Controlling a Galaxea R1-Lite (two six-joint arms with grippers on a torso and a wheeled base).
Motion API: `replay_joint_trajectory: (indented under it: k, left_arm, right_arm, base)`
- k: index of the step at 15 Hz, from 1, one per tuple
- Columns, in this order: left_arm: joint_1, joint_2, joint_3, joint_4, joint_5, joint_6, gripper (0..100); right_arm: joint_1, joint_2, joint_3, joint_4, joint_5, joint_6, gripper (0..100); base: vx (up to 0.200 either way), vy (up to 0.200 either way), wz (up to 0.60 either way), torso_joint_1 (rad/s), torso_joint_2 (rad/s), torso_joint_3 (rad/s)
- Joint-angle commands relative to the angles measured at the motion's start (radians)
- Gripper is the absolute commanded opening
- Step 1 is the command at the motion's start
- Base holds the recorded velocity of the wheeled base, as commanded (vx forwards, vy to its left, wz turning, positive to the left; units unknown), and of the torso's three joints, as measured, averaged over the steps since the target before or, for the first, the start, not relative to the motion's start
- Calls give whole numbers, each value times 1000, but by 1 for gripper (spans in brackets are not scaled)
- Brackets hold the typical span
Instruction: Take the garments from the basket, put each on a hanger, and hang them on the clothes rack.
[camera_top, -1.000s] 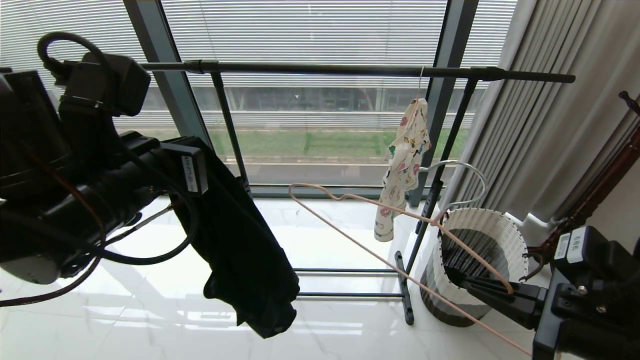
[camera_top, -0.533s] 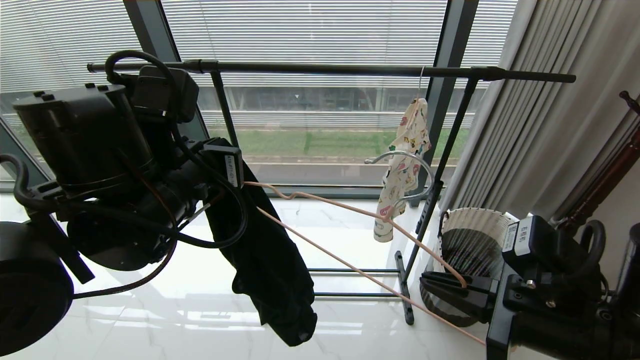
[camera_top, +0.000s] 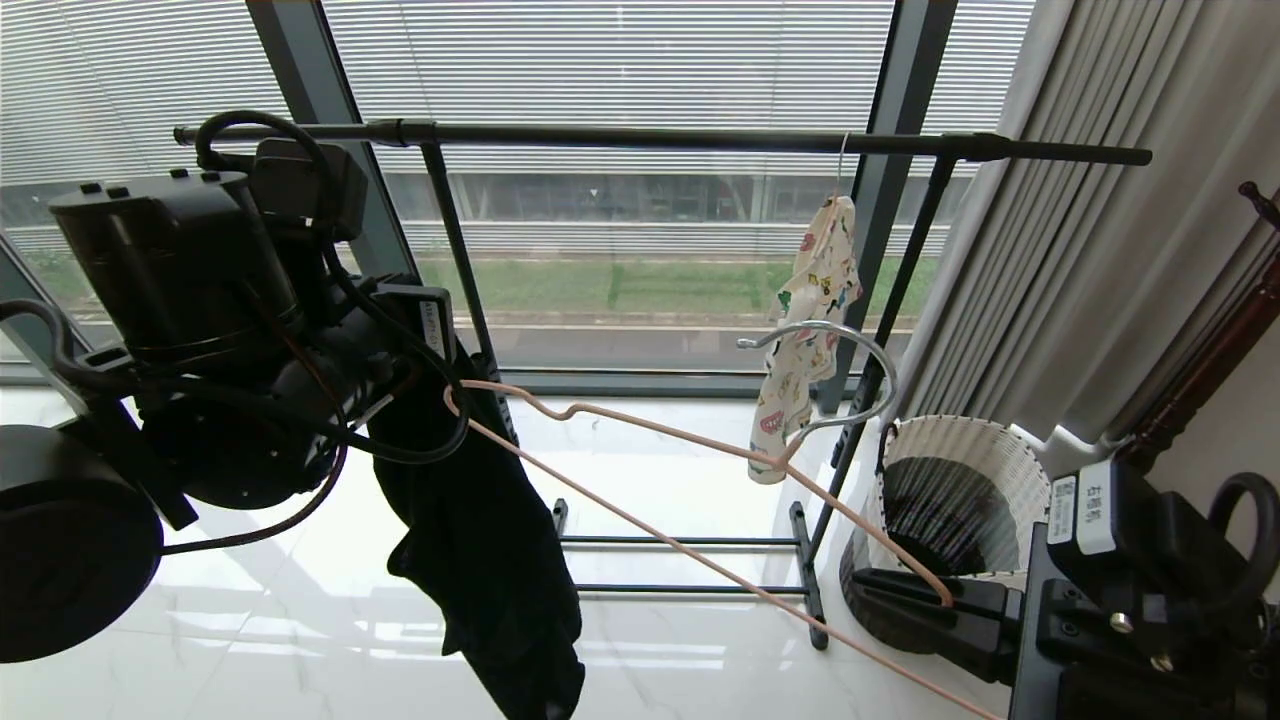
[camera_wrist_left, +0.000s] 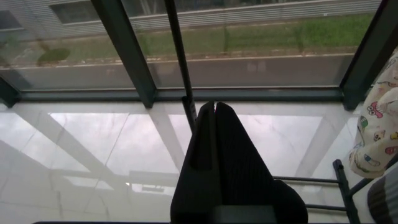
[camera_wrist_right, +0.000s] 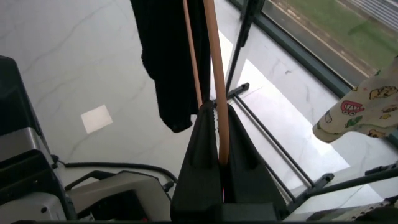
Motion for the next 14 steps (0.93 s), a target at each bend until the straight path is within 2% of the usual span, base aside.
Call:
replay_joint_trajectory:
  k: [1,5,8,11,14]
  left_arm:
    - [3,12,-2,-5,1,0,0]
    - [-29,2,0,-25,-1,2,0]
    - [-80,-35,11,-24,-2,3,0]
    - [-98,-47,49,-24,-7,6,0]
    - [-97,-24,41,-25,-9,8,0]
  right_arm:
    - [24,-25,8,1,-4,-1,0]
    - [37,13,17,1,-27,16,0]
    - [32,56,9,-18,-73,114,0]
    - [0,53,3,-44,-78,117,0]
    - [47,21,9,-42,-76,116,0]
  base:
    - [0,0,0,0,0,0]
    - [0,0,0,0,0,0]
    - [0,0,0,0,0,0]
    - [0,0,0,0,0,0]
    - [0,0,0,0,0,0]
